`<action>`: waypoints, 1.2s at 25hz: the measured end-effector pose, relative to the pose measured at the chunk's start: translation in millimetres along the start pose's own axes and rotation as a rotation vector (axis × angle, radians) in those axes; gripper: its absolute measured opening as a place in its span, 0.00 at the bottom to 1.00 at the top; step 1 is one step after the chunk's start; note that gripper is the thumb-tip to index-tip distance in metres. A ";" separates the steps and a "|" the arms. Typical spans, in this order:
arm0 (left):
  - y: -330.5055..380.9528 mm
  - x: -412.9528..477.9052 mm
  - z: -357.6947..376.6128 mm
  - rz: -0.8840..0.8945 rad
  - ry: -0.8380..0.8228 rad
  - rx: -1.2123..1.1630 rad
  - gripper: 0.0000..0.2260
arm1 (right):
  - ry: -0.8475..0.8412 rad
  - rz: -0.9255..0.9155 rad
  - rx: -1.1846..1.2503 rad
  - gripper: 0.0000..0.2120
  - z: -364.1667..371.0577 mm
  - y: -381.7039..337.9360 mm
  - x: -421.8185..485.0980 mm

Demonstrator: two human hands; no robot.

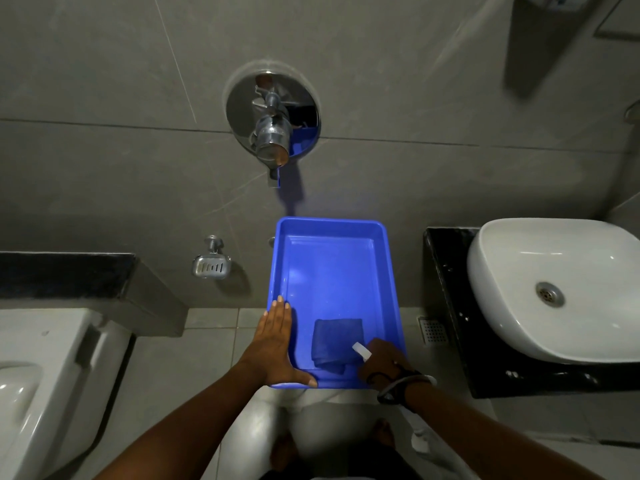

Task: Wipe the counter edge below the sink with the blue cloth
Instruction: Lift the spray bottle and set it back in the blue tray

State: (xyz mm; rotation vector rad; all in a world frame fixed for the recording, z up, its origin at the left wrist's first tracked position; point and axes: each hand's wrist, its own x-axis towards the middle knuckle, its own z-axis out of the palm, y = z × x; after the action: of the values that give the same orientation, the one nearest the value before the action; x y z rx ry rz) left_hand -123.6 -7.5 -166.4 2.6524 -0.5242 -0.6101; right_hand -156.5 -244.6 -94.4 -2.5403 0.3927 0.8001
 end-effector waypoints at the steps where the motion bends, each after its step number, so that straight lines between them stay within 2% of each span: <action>1: 0.6 0.3 -0.2 0.001 -0.005 -0.004 0.71 | 0.020 0.003 -0.011 0.08 0.6 0.6 -1.7; 3: 0.8 0.4 -0.8 -0.003 -0.008 -0.009 0.72 | 0.051 0.013 -0.023 0.12 2.6 1.8 -2.9; 5: 0.1 0.5 -1.0 -0.008 -0.011 -0.006 0.72 | 0.022 0.008 -0.010 0.09 3.8 2.4 -4.0; 8: 0.5 0.9 0.6 -0.009 -0.020 -0.002 0.72 | 0.026 0.016 0.013 0.09 4.4 4.4 -2.6; 11: 0.5 1.1 0.2 -0.016 -0.023 -0.006 0.73 | 0.049 0.024 0.012 0.15 4.2 3.4 -5.1; 15: -0.5 0.9 0.4 -0.019 -0.026 -0.007 0.73 | 0.016 -0.017 0.099 0.07 -9.4 -5.7 -21.2; 18: -1.1 1.8 -0.1 -0.016 -0.027 -0.002 0.73 | 0.171 -0.184 0.093 0.03 -43.2 -30.2 -44.4; 22: -1.5 3.1 -1.1 -0.011 -0.036 -0.009 0.73 | 0.415 -0.454 0.458 0.02 -124.9 -81.5 -67.6; 26: -0.9 4.3 -2.5 -0.024 -0.039 -0.031 0.74 | 0.582 -0.535 0.642 0.07 -182.2 -131.7 -34.3; 30: -1.6 3.9 -2.2 -0.017 -0.027 -0.037 0.74 | 0.647 -0.540 0.675 0.11 -175.3 -161.4 26.3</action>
State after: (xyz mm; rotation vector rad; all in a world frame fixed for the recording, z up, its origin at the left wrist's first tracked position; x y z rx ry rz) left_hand -118.8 -7.2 -166.5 2.6202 -0.4934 -0.6557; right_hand 9.7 -195.6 71.3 -2.0239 0.1136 -0.3302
